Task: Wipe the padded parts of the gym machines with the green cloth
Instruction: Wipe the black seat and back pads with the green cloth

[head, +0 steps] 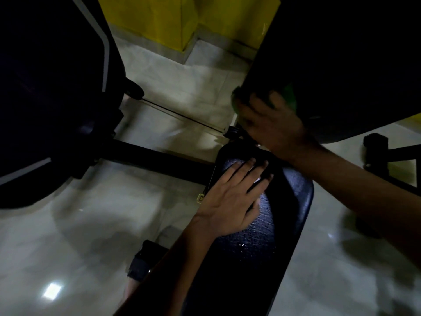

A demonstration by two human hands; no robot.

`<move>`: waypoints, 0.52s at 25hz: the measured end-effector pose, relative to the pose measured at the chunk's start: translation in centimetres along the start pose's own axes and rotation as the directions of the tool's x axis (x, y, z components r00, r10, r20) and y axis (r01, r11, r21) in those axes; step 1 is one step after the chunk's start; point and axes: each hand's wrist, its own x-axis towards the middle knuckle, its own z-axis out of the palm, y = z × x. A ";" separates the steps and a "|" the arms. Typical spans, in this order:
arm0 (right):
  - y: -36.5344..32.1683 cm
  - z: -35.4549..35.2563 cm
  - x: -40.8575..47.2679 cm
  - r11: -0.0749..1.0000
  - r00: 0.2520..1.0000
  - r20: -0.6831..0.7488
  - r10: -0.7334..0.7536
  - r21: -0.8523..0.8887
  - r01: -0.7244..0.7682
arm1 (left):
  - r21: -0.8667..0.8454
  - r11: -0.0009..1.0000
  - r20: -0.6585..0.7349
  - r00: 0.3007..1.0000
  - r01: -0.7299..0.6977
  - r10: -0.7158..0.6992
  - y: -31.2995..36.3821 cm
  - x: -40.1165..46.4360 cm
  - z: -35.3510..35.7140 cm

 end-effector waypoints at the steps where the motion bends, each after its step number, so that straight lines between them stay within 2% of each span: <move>1: 0.7 -0.7 -0.4 0.997 0.995 -0.052 0.079 0.019 -0.078 | -0.005 1.000 -0.001 1.000 0.003 -0.003 0.0 0.0 0.1; 2: 1.2 -1.3 -0.7 0.991 0.987 -0.089 0.136 0.009 -0.136 | -0.010 1.000 -0.006 1.000 0.006 -0.006 0.0 0.0 0.1; 4: 1.2 -0.9 -0.5 0.987 0.980 -0.131 0.153 -0.039 -0.159 | -0.015 1.000 -0.019 1.000 0.007 -0.007 -0.1 0.0 0.2; 5: 0.7 -0.1 0.0 0.991 0.989 -0.102 0.105 -0.073 -0.113 | -0.015 1.000 -0.027 1.000 0.006 -0.007 -0.1 0.0 0.2; 7: -0.8 1.2 1.1 0.986 0.992 0.027 -0.124 -0.105 0.126 | -0.012 1.000 -0.026 1.000 0.008 -0.008 -0.1 0.0 0.2; 9: -1.2 1.7 1.5 0.965 0.957 0.131 -0.257 -0.025 0.262 | -0.010 1.000 -0.010 1.000 0.002 -0.002 0.1 0.0 0.0; 11: -0.2 1.0 -0.1 0.973 0.970 0.107 -0.217 0.097 0.207 | 0.001 1.000 -0.007 1.000 0.006 -0.006 0.1 -0.1 -0.1; 13: 0.6 0.4 -3.6 0.985 0.997 0.022 -0.077 0.159 0.072 | 0.011 1.000 -0.009 1.000 0.012 -0.011 0.1 0.0 -0.1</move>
